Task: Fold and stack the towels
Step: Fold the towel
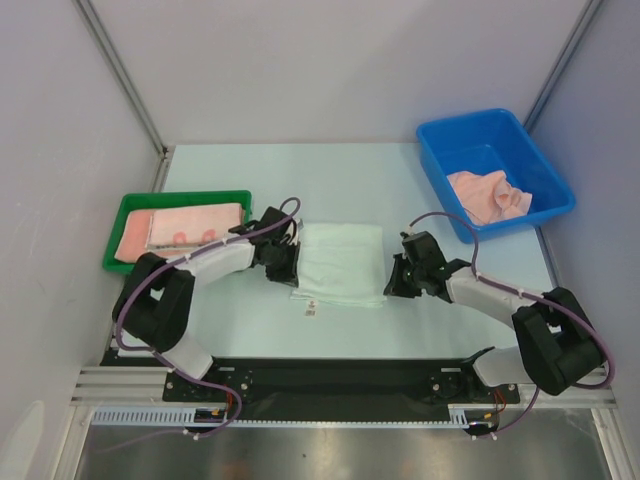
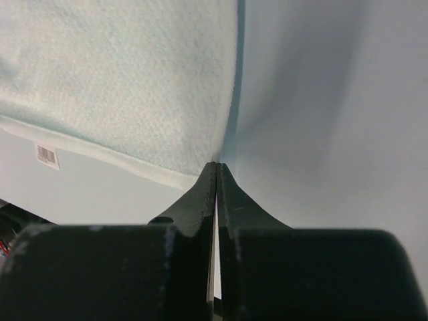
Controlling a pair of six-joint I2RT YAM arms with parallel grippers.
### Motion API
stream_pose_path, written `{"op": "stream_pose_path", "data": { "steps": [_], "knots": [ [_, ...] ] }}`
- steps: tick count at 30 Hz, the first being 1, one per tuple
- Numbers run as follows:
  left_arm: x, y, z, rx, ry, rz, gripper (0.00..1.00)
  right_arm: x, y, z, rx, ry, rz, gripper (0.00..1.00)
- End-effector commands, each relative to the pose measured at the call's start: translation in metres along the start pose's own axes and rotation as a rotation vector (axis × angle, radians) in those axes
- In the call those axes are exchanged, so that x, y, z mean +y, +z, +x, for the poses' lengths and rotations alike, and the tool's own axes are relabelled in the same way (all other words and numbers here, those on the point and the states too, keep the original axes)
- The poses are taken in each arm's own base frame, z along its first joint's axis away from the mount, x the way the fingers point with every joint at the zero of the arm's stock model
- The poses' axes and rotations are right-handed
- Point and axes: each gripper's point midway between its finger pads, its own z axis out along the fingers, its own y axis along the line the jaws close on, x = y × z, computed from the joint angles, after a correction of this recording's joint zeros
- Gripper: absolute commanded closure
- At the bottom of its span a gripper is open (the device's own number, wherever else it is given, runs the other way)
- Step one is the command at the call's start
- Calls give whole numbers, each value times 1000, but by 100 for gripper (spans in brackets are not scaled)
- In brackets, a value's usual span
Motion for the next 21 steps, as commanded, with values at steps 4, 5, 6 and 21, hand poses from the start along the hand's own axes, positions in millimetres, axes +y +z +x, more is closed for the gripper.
{"op": "stream_pose_path", "data": {
  "steps": [4,5,6,21],
  "knots": [
    [-11,-43,-35,-108,26,-44,100,32,-26,-27,-58,-25,-81,100],
    [-7,-45,-36,-114,29,-68,100,35,-28,-28,-59,-21,-95,100],
    [-4,-47,-35,-111,29,-81,100,39,-31,-26,-60,-1,-117,100],
    [22,4,19,41,24,-91,100,10,1,28,6,114,-141,100]
  ]
}}
